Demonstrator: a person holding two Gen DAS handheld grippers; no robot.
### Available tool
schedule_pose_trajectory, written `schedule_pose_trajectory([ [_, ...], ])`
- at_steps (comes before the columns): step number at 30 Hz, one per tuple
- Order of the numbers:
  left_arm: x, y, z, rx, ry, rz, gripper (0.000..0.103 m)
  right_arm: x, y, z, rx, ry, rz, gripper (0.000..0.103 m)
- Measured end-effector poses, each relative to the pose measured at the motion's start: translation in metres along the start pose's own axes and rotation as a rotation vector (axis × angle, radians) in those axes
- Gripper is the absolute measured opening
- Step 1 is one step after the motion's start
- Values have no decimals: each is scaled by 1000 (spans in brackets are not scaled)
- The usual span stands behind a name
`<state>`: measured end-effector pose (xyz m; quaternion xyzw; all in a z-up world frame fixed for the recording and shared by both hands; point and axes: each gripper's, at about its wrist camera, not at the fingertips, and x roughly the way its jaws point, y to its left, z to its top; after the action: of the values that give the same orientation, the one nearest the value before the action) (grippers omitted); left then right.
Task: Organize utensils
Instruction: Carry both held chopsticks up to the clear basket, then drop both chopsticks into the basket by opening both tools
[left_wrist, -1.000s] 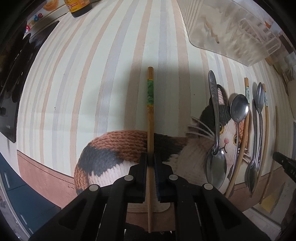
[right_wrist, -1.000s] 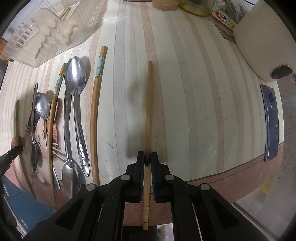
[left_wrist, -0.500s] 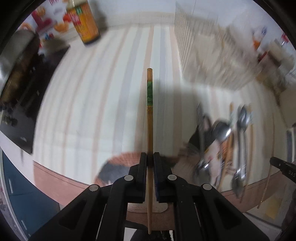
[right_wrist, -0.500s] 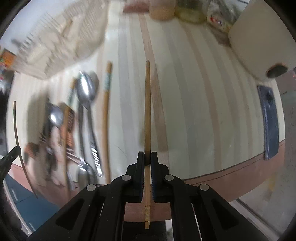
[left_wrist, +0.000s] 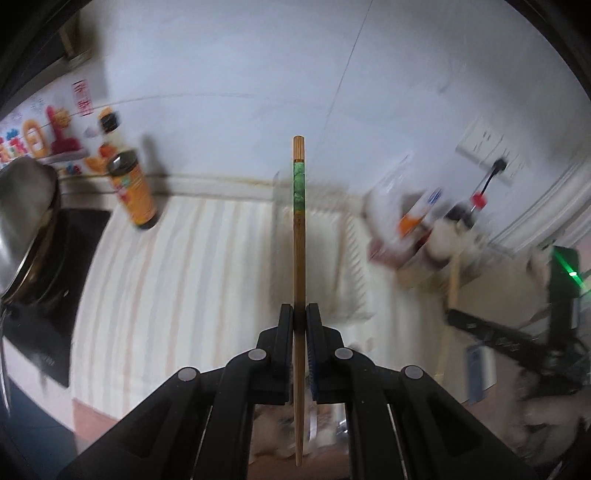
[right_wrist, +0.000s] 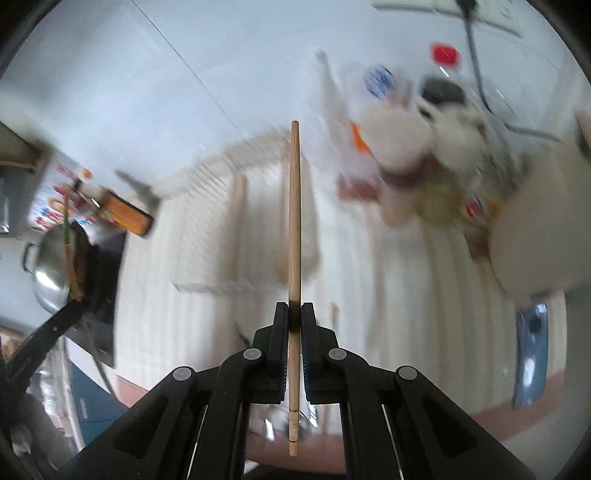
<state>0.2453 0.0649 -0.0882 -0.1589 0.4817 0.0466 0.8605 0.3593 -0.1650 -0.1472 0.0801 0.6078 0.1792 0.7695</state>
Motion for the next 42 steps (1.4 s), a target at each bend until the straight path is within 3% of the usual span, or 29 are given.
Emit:
schedule_pose_trajectory([
  [6,44,-7,59,-40,60,-48,4,35,24,68,12,30,61,6],
  [11,99,-6,93,-65,143,-39,4,79,37,107,-4,79,37,6],
  [18,159,-1,100,-86,238,-19,4,131,36,133,-1,137,-7,6],
  [24,173,5,96,-111,284,-10,6,154,36,137,-33,191,-41,8],
  [27,164,8,93,-108,274,35,7,149,33,134,-36,188,-45,26],
  [28,160,9,91,-100,266,61,13,144,31,132,-39,176,-59,32],
  [30,146,11,86,-73,224,139,27,133,29,128,-51,143,-73,34],
  [32,133,14,78,-54,181,176,56,118,24,120,-51,110,-80,42],
  [36,104,22,57,-15,78,255,76,91,15,101,-53,40,-135,53],
  [38,95,26,46,-6,39,279,99,78,11,89,-53,6,-151,64],
  [42,89,32,25,1,22,292,103,60,4,59,-48,-49,-159,76],
])
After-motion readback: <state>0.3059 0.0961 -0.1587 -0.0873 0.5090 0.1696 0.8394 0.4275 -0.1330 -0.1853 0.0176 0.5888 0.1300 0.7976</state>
